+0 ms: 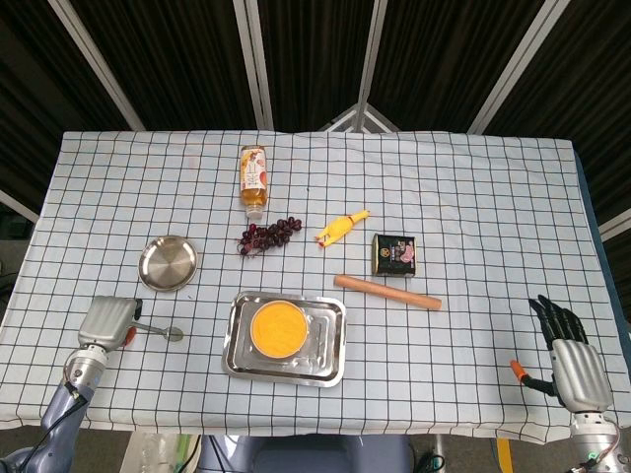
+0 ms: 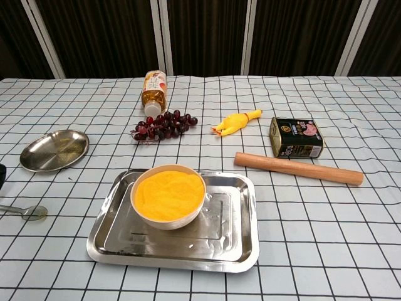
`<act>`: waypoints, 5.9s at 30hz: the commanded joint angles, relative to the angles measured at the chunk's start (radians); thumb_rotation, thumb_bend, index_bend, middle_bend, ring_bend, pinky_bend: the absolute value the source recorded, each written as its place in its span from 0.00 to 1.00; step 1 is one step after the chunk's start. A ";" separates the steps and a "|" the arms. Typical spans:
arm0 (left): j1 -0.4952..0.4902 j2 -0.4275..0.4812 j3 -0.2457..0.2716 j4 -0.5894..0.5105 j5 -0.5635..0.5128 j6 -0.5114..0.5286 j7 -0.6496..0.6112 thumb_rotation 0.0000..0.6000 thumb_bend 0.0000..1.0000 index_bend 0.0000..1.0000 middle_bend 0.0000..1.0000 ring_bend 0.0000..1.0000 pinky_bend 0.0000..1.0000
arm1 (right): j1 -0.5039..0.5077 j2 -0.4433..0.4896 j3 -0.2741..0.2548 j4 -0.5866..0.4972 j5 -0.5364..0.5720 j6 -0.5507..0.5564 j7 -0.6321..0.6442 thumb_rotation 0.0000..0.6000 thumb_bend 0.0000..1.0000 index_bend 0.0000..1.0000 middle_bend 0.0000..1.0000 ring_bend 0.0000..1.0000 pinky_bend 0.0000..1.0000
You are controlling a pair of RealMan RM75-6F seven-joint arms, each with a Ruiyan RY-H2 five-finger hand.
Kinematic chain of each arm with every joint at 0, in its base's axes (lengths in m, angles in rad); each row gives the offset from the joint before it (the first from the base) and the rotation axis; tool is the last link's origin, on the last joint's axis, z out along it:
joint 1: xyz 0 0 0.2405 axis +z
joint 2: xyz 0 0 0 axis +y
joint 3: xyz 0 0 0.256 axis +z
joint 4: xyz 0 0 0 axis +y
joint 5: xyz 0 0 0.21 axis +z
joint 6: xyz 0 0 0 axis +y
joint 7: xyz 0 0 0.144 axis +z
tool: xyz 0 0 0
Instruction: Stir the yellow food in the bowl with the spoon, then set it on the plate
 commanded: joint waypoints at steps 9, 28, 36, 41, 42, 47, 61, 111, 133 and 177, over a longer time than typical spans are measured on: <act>-0.017 -0.031 0.008 0.024 -0.032 0.005 0.023 1.00 0.47 0.50 1.00 1.00 1.00 | 0.000 0.001 0.000 -0.001 0.001 -0.002 0.003 1.00 0.32 0.00 0.00 0.00 0.00; -0.037 -0.046 0.027 0.035 -0.062 0.006 0.032 1.00 0.53 0.54 1.00 1.00 1.00 | 0.000 0.002 0.000 -0.006 0.006 -0.006 0.003 1.00 0.32 0.00 0.00 0.00 0.00; -0.042 -0.054 0.036 0.047 -0.072 0.006 0.033 1.00 0.53 0.53 1.00 1.00 1.00 | 0.000 0.002 0.000 -0.005 0.006 -0.007 0.003 1.00 0.32 0.00 0.00 0.00 0.00; -0.043 -0.055 0.039 0.048 -0.069 0.012 0.026 1.00 0.53 0.54 1.00 1.00 1.00 | 0.000 0.003 -0.001 -0.006 0.005 -0.007 0.003 1.00 0.32 0.00 0.00 0.00 0.00; -0.043 -0.055 0.039 0.047 -0.068 0.014 0.024 1.00 0.53 0.54 1.00 1.00 1.00 | 0.000 0.002 -0.001 -0.006 0.005 -0.007 0.002 1.00 0.32 0.00 0.00 0.00 0.00; -0.045 -0.041 0.037 0.021 -0.046 0.030 0.004 1.00 0.53 0.55 1.00 1.00 1.00 | -0.001 0.003 0.000 -0.006 0.006 -0.005 0.003 1.00 0.32 0.00 0.00 0.00 0.00; -0.051 0.052 0.022 -0.128 -0.003 0.080 -0.016 1.00 0.53 0.55 1.00 1.00 1.00 | -0.002 0.002 0.000 -0.007 0.003 -0.002 0.002 1.00 0.32 0.00 0.00 0.00 0.00; -0.493 -0.279 -0.123 -0.416 -0.508 0.351 0.702 1.00 0.26 0.42 0.99 1.00 1.00 | 0.004 0.014 0.012 -0.005 0.024 -0.018 0.045 1.00 0.32 0.00 0.00 0.00 0.00; -0.467 -0.082 -0.087 -0.501 -0.483 0.313 0.550 1.00 0.45 0.46 1.00 1.00 1.00 | 0.004 0.010 0.010 -0.010 0.023 -0.018 0.034 1.00 0.32 0.00 0.00 0.00 0.00; -0.612 -0.288 -0.065 -0.355 -0.628 0.337 0.644 1.00 0.51 0.46 1.00 1.00 1.00 | 0.004 0.018 0.010 -0.014 0.025 -0.023 0.057 1.00 0.32 0.00 0.00 0.00 0.00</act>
